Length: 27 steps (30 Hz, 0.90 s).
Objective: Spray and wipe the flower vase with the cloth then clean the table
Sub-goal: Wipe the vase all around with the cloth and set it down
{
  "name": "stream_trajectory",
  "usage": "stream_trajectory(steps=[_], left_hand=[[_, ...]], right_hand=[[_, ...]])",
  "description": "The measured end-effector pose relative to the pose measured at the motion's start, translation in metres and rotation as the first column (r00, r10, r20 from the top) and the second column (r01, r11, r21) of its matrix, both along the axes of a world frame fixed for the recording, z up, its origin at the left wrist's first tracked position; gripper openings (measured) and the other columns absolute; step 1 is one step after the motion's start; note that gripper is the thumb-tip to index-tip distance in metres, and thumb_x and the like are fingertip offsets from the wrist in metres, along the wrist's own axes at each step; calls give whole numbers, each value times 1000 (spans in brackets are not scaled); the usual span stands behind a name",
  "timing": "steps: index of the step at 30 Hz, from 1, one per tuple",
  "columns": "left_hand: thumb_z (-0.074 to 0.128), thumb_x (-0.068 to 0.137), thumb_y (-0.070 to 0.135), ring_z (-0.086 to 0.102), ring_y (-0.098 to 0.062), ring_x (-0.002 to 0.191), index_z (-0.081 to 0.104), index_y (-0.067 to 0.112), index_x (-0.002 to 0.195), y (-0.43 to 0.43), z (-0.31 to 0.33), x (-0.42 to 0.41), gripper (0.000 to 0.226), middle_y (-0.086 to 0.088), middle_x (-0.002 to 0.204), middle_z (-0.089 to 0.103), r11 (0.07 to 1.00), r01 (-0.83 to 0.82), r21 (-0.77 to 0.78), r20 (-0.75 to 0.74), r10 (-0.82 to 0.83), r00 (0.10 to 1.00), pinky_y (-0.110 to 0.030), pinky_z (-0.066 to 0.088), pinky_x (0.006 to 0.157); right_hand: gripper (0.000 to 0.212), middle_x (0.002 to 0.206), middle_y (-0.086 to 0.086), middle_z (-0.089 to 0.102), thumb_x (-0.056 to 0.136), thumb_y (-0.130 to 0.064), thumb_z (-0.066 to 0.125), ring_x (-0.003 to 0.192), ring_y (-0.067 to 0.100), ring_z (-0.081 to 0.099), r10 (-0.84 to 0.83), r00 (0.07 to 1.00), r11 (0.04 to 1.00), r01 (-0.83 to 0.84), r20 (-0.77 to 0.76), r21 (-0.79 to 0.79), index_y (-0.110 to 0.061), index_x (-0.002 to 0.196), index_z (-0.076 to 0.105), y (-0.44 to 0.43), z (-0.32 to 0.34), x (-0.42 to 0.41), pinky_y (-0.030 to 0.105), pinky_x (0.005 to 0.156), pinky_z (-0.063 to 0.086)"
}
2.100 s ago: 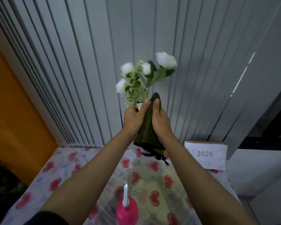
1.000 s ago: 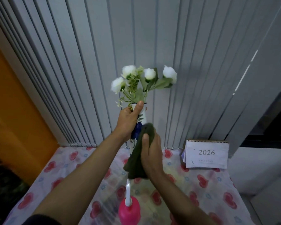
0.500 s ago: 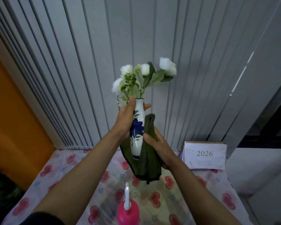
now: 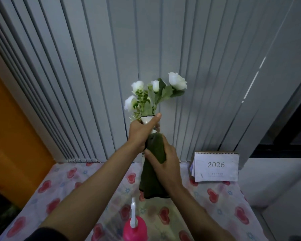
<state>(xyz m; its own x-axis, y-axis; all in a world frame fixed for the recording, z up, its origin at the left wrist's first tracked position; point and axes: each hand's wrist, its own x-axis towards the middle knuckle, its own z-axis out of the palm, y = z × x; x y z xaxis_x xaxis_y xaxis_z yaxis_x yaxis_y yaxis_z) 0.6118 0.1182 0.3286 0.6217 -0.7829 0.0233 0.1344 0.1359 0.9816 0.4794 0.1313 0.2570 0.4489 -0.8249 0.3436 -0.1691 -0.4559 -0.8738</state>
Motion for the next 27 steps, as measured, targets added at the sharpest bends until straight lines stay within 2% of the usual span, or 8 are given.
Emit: stream_trajectory(steps=[2, 5, 10, 14, 18, 21, 24, 27], left_hand=[[89, 75, 42, 78, -28, 86, 78, 17, 87, 2, -1, -1, 30, -12, 88, 81, 999, 28, -24, 12, -27, 1000, -40, 66, 76], [86, 72, 49, 78, -17, 75, 82, 24, 75, 5, -2, -4, 26, -5, 81, 81, 998, 64, -25, 38, -63, 997, -25, 61, 62], [81, 81, 46, 78, -18, 82, 83, 24, 86, 8, 6, -7, 23, -6, 89, 82, 987, 101, -125, 72, -92, 993, -27, 61, 69], [82, 80, 47, 77, -19, 82, 82, 19, 87, 6, 8, -3, 29, -9, 90, 81, 985, 82, -152, 117, -64, 991, -30, 62, 70], [89, 59, 65, 76, -25, 87, 81, 23, 83, 5, 8, 2, 49, -23, 102, 77, 993, 40, -108, 61, -34, 998, -47, 63, 80], [87, 53, 72, 75, -24, 83, 80, 23, 79, 7, 5, 0, 56, -25, 102, 76, 996, 39, -79, 91, -32, 995, -46, 63, 77], [83, 60, 71, 74, -21, 80, 77, 10, 87, 10, 2, -6, 67, -22, 93, 78, 997, 38, -73, 156, -26, 987, -44, 63, 74], [82, 77, 55, 70, -10, 65, 77, 17, 75, 14, 4, -11, 38, -2, 70, 76, 994, 77, -80, 220, -58, 974, -25, 55, 57]], right_hand=[[67, 124, -9, 53, 90, -74, 42, 102, -22, 51, -49, 999, 998, 49, -3, -48, -37, 146, 40, -1, 5, 5, -5, 76, 41], [64, 109, -3, 62, 93, -76, 26, 89, -5, 61, -108, 994, 994, 109, 17, -18, -30, 125, 57, -16, 30, 16, 7, 70, 43], [62, 97, -1, 71, 91, -80, 19, 88, 16, 70, -49, 997, 959, 30, 61, 281, -39, 97, 64, -44, 63, 26, 41, 85, 58], [52, 102, -5, 70, 87, -85, 23, 94, 12, 68, -29, 994, 919, -15, 104, 394, -48, 96, 60, -32, 50, 22, 34, 85, 55], [55, 99, -7, 67, 88, -82, 28, 90, 8, 66, -87, 987, 841, 1, 135, 541, -37, 100, 57, 1, 2, 11, 21, 70, 48], [59, 95, -7, 67, 80, -85, 32, 83, 2, 68, -123, 982, 896, 48, 142, 441, -36, 103, 56, 20, -17, 6, 23, 74, 56], [60, 100, -7, 65, 91, -74, 31, 86, 2, 67, -89, 982, 972, 49, 167, 231, -27, 121, 54, 9, 0, 12, 26, 78, 57], [57, 103, -11, 68, 89, -81, 22, 94, 8, 68, -52, 988, 969, 15, 146, 245, -42, 111, 56, -21, 38, 16, 31, 84, 56]])
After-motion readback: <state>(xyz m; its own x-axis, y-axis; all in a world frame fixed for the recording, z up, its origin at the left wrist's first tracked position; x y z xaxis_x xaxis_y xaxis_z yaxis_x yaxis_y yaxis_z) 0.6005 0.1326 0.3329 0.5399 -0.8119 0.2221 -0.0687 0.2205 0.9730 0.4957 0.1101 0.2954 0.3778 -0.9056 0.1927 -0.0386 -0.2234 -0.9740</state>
